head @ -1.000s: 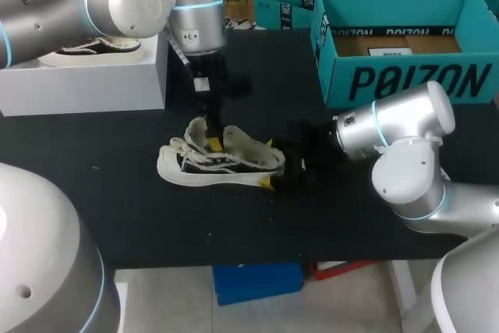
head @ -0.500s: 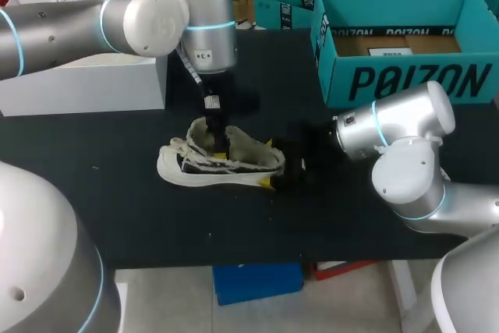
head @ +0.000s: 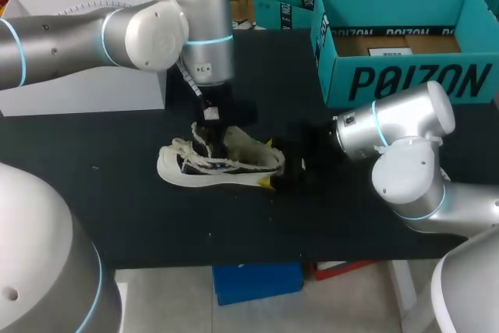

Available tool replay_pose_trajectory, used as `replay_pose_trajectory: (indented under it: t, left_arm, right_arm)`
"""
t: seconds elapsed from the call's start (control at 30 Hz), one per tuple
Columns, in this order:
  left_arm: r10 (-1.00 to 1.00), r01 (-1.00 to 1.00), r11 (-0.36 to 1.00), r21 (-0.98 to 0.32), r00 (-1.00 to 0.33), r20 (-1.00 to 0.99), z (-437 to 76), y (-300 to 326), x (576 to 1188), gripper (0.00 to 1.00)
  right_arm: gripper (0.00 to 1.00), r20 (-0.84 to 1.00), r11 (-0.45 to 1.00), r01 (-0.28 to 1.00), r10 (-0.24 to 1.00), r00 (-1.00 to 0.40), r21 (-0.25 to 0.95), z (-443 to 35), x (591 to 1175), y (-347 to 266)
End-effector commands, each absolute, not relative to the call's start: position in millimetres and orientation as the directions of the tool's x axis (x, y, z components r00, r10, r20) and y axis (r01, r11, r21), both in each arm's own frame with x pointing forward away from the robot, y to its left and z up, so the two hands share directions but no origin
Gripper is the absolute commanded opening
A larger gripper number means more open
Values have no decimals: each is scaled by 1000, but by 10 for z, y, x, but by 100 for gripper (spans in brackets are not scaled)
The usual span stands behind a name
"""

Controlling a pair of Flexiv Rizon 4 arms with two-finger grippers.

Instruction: Take the shoe out of the shoebox, open the shoe tongue, remove and reinsert the insole, then place the shoe into the shoebox

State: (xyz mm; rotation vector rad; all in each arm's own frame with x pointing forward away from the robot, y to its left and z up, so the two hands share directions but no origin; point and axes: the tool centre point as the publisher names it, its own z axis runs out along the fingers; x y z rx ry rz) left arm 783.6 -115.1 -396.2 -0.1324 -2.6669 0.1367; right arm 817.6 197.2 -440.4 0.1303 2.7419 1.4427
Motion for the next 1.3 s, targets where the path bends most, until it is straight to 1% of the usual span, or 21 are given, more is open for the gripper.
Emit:
replay_pose_trajectory:
  t: [0.03,0.33,0.6,0.77,1.3]
  left_arm:
    - [113,74,991,-109,-901,419,-3969,-1169,7782,0]
    - [91,64,994,-86,-925,369,-4008,-1178,7738,0]
    - [71,59,997,-54,-964,255,-4001,-1190,7698,0]
    - [54,45,998,-47,-974,218,-4030,-1168,7695,0]
    - [64,52,996,-78,-985,161,-4040,-1172,7844,0]
  right_arm:
    - [0,4,565,57,95,-995,823,-4453,8179,1980]
    - [0,4,565,57,95,-995,823,-4453,8179,1980]
    - [0,4,565,57,95,-995,823,-4453,8179,1980]
    - [0,4,565,57,95,-995,823,-4453,8179,1980]
    - [0,4,565,57,95,-995,823,-4453,8179,1980]
